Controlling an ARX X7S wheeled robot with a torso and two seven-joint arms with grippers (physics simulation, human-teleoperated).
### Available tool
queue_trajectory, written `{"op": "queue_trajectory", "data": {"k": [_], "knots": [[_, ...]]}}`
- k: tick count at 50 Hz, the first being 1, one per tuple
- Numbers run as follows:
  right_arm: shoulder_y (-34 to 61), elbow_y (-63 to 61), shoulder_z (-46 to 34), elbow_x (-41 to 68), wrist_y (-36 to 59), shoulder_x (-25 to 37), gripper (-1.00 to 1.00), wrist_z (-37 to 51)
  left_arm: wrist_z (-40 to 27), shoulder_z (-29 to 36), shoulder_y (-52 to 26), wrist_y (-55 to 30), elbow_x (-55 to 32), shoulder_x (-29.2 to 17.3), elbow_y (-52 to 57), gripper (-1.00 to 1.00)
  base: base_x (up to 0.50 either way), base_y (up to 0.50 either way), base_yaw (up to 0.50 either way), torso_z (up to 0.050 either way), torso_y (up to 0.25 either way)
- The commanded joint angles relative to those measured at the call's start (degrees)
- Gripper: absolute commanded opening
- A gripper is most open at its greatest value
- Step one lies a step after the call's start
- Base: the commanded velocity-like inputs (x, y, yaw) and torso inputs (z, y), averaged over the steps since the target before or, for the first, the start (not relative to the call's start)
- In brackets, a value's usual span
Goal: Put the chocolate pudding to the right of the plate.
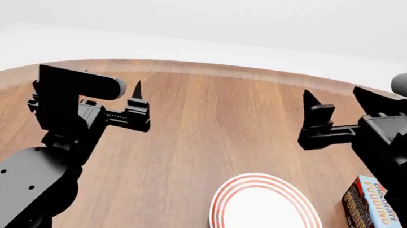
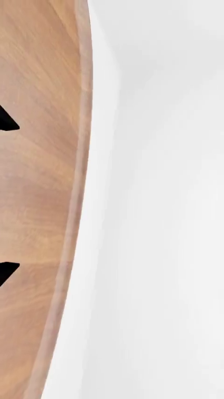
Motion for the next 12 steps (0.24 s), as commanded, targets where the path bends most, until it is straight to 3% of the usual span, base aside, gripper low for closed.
{"op": "queue_trajectory", "data": {"k": [1, 12], "knots": [[-6.02, -7.41, 0.85, -6.87, -5.69, -1.59, 1.00, 0.43, -0.17, 0.63, -0.56, -0.19, -0.29, 0.03, 0.36, 1.00, 0.00, 0.00, 0.00, 0.000, 0.000], [-6.65, -7.07, -0.28, -8.79, -6.37, -2.32, 1.00, -2.31, -0.37, 0.72, -0.28, 0.02, -0.37, -0.16, 0.28, 1.00, 0.00, 0.00, 0.00, 0.000, 0.000]]}}
